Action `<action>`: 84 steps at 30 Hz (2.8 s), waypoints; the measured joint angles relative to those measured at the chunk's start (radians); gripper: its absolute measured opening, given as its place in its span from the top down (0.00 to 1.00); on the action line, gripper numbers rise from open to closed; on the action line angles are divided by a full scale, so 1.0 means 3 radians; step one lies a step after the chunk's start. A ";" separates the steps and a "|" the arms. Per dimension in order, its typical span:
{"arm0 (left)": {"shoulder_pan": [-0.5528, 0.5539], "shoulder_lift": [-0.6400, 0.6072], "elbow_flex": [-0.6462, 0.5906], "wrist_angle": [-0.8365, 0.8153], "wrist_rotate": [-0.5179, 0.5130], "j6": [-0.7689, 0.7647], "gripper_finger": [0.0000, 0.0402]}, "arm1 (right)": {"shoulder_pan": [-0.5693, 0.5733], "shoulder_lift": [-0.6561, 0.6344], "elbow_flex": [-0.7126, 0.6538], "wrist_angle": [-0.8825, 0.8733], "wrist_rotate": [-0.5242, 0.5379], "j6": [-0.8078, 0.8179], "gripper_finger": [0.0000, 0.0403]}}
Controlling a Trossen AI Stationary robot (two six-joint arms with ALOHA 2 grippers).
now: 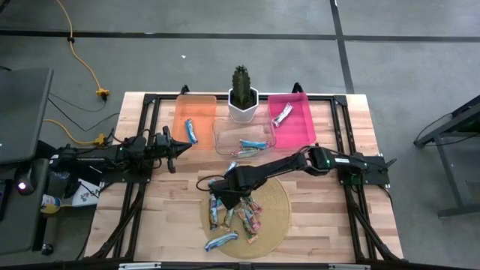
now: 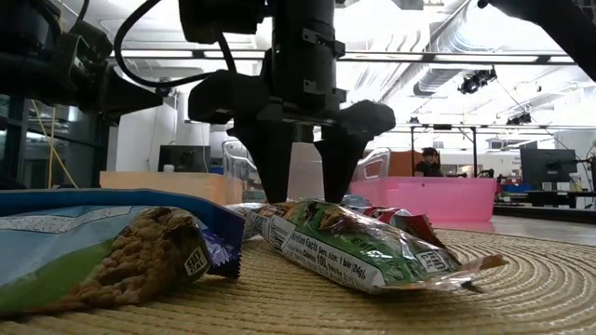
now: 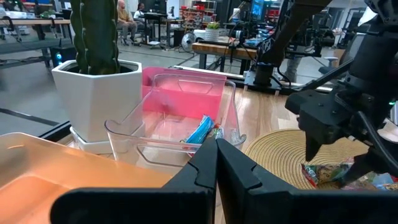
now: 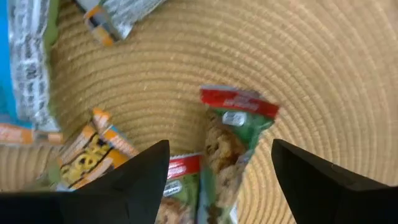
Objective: Pick and place Granola Bars by type
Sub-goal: Put the red granola bar into the transparent bin
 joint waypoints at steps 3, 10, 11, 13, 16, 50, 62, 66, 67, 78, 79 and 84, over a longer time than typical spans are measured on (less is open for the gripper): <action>0.0000 0.0000 0.0001 0.0000 0.0000 0.0000 1.00 | 0.0001 -0.0001 -0.0171 0.0130 -0.0128 0.0051 0.34; 0.0000 0.0000 0.0000 0.0000 0.0000 0.0000 1.00 | 0.0036 -0.0038 -0.0567 0.0534 -0.0421 0.0177 0.34; 0.0000 -0.0001 0.0001 0.0000 0.0000 0.0001 1.00 | 0.0048 -0.0038 -0.0581 0.0558 -0.0397 0.0197 0.34; 0.0000 0.0000 0.0001 0.0000 0.0000 0.0001 1.00 | 0.0058 -0.0036 -0.0583 0.0568 -0.0363 0.0221 0.34; 0.0000 0.0000 0.0001 0.0000 0.0000 0.0001 1.00 | 0.0056 -0.0064 -0.0589 0.0584 -0.0320 0.0231 0.34; -0.0001 -0.0001 0.0000 0.0000 0.0000 0.0000 1.00 | 0.0029 -0.0181 -0.0602 0.0503 -0.0210 0.0209 0.71; -0.0001 0.0000 0.0000 0.0000 0.0001 0.0000 1.00 | 0.0001 -0.0343 -0.0600 0.0445 -0.0101 0.0200 0.82; 0.0000 -0.0001 0.0001 0.0000 0.0001 0.0001 1.00 | 0.0001 -0.0368 -0.0599 0.0438 -0.0124 0.0198 0.84; -0.0001 0.0000 0.0000 0.0000 0.0000 0.0001 1.00 | 0.0001 -0.0377 -0.0599 0.0437 -0.0136 0.0196 0.85; -0.0001 0.0000 0.0000 0.0000 0.0000 -0.0001 1.00 | 0.0001 -0.0786 -0.0597 0.0481 0.0051 0.0195 0.85; -0.0001 0.0000 0.0001 0.0000 0.0000 0.0001 1.00 | 0.0001 -0.0844 -0.0596 0.0489 0.0092 0.0196 0.85; -0.0001 0.0000 0.0001 0.0000 0.0001 0.0000 1.00 | 0.0001 -0.1137 -0.0593 0.0595 0.0369 0.0196 0.85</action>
